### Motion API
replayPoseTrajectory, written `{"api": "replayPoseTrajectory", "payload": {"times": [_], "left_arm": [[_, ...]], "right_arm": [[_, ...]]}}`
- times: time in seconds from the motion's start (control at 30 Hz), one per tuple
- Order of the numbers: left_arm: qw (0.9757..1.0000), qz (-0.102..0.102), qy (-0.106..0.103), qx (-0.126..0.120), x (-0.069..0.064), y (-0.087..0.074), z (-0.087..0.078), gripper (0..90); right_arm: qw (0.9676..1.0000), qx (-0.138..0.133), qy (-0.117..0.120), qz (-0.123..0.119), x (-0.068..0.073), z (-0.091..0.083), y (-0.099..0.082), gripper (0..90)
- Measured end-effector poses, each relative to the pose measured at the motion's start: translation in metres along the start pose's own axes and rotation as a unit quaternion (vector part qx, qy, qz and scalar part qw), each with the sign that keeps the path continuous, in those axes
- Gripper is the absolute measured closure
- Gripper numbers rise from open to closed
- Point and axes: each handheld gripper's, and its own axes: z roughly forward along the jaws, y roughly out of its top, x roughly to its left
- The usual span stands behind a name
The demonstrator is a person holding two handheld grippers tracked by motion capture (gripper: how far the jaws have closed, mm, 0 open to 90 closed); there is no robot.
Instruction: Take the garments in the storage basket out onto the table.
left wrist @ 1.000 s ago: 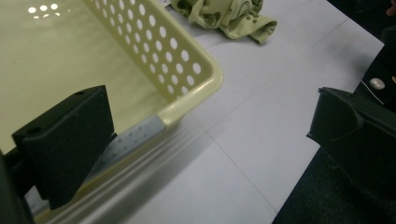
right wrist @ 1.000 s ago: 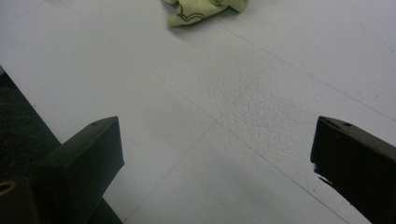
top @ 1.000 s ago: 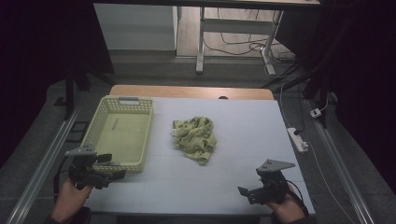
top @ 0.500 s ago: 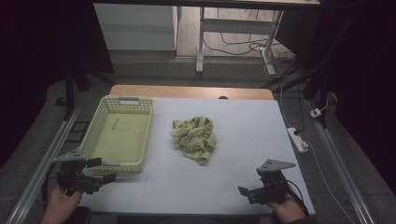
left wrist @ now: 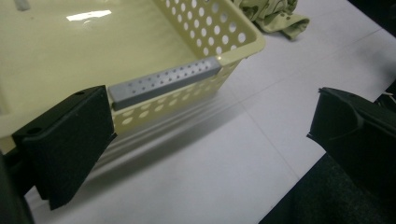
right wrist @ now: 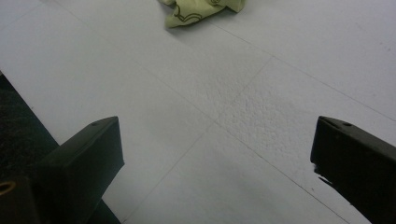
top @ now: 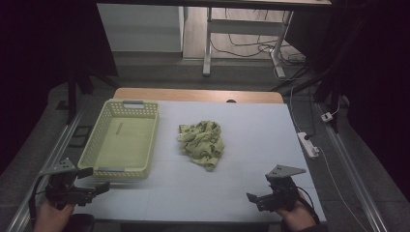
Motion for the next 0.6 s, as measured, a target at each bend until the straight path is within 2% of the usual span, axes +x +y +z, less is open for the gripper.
{"api": "replayPoseTrajectory", "payload": {"times": [0.43,0.6], "left_arm": [[0.999,-0.001,0.035,0.028,-0.0007,-0.0095,-0.0075,0.0],[0.9987,-0.007,0.038,0.034,0.0004,-0.0098,-0.0078,0.0]], "right_arm": [[1.0,0.0,-0.003,-0.001,0.0003,-0.0002,0.0002,2.2],[1.0,0.002,-0.002,-0.005,0.0004,0.0004,0.0,2.2]]}}
